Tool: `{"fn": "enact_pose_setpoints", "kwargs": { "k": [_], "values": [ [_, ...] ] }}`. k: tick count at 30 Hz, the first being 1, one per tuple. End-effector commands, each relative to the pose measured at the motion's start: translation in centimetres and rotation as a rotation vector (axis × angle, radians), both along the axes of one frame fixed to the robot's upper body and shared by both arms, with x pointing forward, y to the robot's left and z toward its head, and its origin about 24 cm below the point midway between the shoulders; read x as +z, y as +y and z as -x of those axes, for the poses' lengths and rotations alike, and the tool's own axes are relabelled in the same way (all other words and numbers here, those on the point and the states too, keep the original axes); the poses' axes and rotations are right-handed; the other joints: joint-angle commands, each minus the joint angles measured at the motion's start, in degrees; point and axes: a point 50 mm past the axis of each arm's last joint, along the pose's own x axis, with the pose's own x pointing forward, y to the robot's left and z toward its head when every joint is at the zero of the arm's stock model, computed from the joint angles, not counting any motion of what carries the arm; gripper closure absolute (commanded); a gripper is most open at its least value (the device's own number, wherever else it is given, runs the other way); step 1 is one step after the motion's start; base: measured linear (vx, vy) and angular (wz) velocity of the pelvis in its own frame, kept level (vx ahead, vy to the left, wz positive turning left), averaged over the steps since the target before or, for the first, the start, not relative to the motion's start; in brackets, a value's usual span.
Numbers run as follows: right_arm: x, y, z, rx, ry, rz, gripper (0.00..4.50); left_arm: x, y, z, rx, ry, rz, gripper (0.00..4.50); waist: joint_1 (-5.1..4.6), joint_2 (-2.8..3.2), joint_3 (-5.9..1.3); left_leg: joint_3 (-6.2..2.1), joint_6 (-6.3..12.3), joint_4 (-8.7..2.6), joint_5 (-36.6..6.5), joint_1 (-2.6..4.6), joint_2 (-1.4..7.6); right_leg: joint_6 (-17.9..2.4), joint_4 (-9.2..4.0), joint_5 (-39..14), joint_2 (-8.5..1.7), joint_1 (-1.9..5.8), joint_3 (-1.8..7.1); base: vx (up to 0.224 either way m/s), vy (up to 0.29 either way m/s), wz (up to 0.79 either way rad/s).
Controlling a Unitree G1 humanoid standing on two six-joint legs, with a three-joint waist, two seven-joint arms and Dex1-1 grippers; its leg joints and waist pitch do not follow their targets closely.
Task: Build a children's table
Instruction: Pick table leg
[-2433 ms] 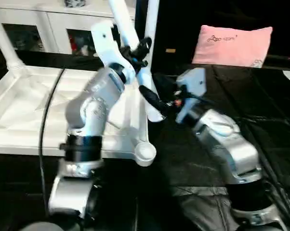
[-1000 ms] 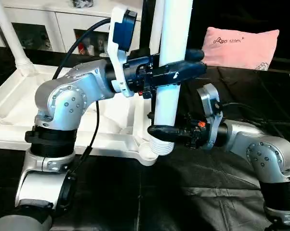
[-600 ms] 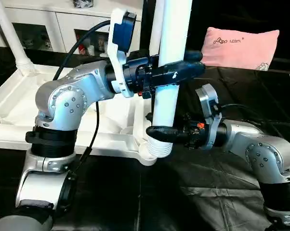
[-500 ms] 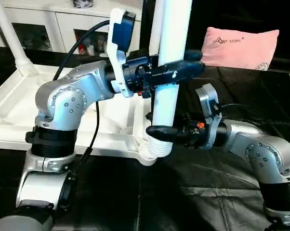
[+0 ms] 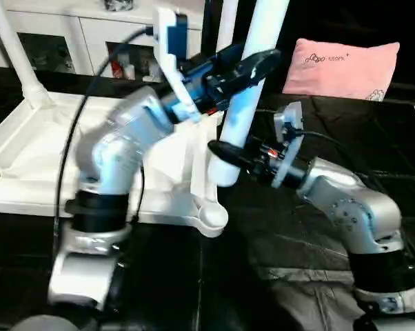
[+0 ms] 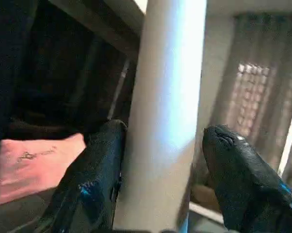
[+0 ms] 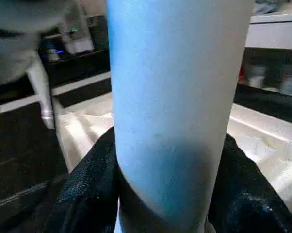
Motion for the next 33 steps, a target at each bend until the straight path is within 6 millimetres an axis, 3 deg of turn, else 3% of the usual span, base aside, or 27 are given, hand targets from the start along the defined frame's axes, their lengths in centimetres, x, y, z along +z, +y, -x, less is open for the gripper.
{"fn": "enact_pose_setpoints", "kwargs": {
  "k": [1, 4, 7, 11, 24, 25, 26, 30, 33],
  "values": [
    [0.6, 0.3, -0.3, -0.03, -0.059, 0.042, 2.55, 0.4, -0.5, -0.3, 0.134, 0.004, -0.035, 2.01, -0.16, 0.66, -4.11, -0.77, -3.23, -3.72, -7.72, 1.97, 2.26, -10.67, -4.13, 4.64, -4.34, 2.23, 2.3, 0.0, 0.0, 0.0],
    [0.6, 0.5, -0.3, -0.032, -0.067, 0.06, 2.55, 0.1, -0.7, -0.5, 0.173, 0.007, -0.076, 2.05, -0.34, 0.67, -4.07, -0.87, -3.3, -3.8, -8.12, 2.03, 2.34, -9.72, -4.34, 3.61, -4.37, 2.21, 2.32, 0.0, 0.0, 0.0],
    [0.4, 0.5, -0.5, -0.06, -0.076, 0.088, 2.56, -0.3, -1.0, -0.7, 0.23, -0.015, -0.153, 2.44, -0.5, 0.84, -4.03, -0.93, -3.57, -3.87, -8.65, 2.13, 2.39, -9.21, -4.4, 2.87, -4.27, 2.02, 2.35, 0.0, 0.0, 0.0],
    [0.3, 0.4, -0.7, -0.092, -0.083, 0.104, 2.57, -0.3, -1.2, -1.0, 0.293, 0.029, -0.147, 2.68, -0.55, 0.82, -4.09, -0.91, -3.97, -3.79, -8.62, 2.08, 2.36, -9.96, -4.23, 4.39, -4.25, 2.08, 2.32, 0.0, 0.0, 0.0],
    [0.2, 0.8, -0.9, -0.119, -0.082, 0.103, 2.57, -0.1, -2.0, -0.9, 0.311, 0.09, -0.074, 2.71, -1.06, 0.71, -3.96, -0.89, -2.75, -3.71, -8.8, 1.91, 2.26, -10.68, -4.44, 4.09, -4.24, 2.14, 2.36, 0.0, 0.0, 0.0],
    [0.3, 0.8, -0.9, -0.114, -0.06, 0.072, 2.01, -0.1, -1.7, -1.0, 0.302, 0.104, -0.06, 2.71, -1.08, 0.61, -3.99, -0.86, -2.6, -3.67, -8.85, 1.95, 2.2, -10.88, -4.4, 4.07, -4.27, 2.16, 2.37, 0.0, 0.0, 0.0],
    [0.4, 0.7, -1.0, -0.117, -0.052, 0.057, 1.87, -0.1, -1.5, -1.1, 0.298, 0.11, -0.054, 2.71, -1.08, 0.66, -3.99, -0.89, -2.55, -3.7, -8.94, 1.95, 2.24, -10.91, -4.41, 3.9, -4.29, 2.12, 2.37, 0.0, 0.0, 0.0],
    [1.0, -0.1, -1.2, -0.116, -0.029, -0.012, 1.6, -0.3, -0.3, -1.6, 0.288, 0.13, -0.066, 2.71, -1.12, 0.96, -4.01, -0.91, -2.79, -3.77, -9.38, 2.18, 2.24, -10.81, -4.37, 3.47, -4.1, 1.91, 2.31, 0.0, 0.0, 0.0],
    [1.4, -0.9, -1.2, -0.101, -0.011, -0.046, 1.41, 0.0, 0.9, -2.1, 0.287, 0.147, -0.037, 2.71, -1.04, 0.71, -3.97, -0.82, -2.94, -3.79, -9.45, 2.12, 2.12, -10.69, -4.39, 3.46, -4.09, 1.99, 2.32, 0.0, 0.0, 0.0]
  ]
}}
